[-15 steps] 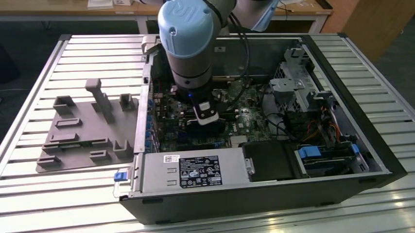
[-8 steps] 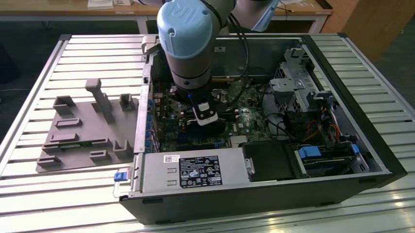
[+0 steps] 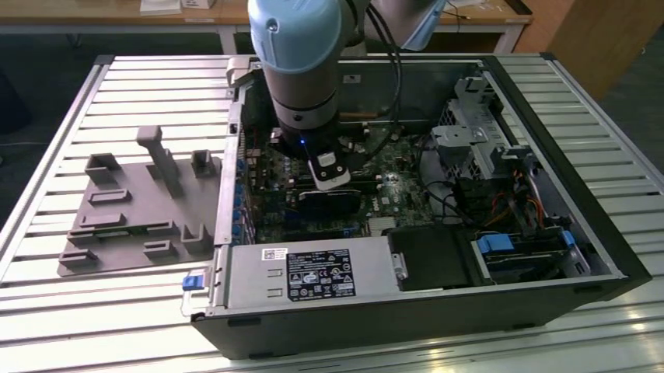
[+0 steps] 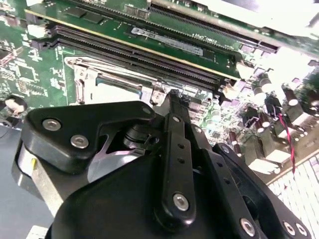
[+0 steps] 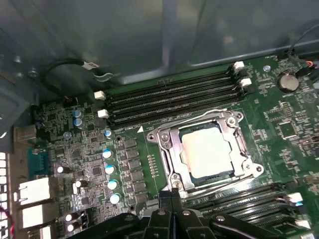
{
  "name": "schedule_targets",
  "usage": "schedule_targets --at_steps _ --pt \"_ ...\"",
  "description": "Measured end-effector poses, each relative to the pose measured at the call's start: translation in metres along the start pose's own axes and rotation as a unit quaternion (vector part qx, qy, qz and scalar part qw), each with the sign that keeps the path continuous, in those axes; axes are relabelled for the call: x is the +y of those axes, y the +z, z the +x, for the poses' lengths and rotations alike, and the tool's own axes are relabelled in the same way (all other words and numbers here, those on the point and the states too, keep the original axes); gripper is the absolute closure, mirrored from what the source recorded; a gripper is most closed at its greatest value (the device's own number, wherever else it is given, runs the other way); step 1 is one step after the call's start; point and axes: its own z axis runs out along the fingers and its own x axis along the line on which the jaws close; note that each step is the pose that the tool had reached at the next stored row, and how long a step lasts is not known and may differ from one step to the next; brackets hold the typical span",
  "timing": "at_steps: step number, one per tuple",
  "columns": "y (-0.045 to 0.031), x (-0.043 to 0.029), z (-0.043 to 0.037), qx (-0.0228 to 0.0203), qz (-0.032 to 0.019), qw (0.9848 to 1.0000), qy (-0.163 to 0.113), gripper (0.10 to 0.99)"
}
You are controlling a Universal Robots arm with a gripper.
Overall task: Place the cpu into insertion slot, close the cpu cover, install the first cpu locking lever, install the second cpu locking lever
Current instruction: 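Install the second cpu locking lever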
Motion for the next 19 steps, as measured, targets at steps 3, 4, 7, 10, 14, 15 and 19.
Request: schedule_targets --at_steps 3,4,7,10,14,15,19 --pt "-0.0032 0.0011 -0.0005 -0.0034 0.0094 0.9999 0.002 0.984" --pt "-0.0036 0.0014 -0.0008 -0.0051 0.0130 0.9999 0.004 0.984" --pt "-0.0036 0.0022 -0.0037 -0.0083 0.0196 0.9997 0.009 0.984" --pt "-0.0030 0.0038 -0.0097 -0.0091 0.0208 0.9997 0.010 0.984" --pt "-0.0021 0.0063 -0.0196 -0.0094 0.0212 0.9997 0.011 0.984" --pt "-0.0018 0.0070 -0.0222 -0.0095 0.0212 0.9997 0.012 0.984" --pt "-0.0007 0.0100 -0.0337 -0.0094 0.0215 0.9997 0.012 0.984"
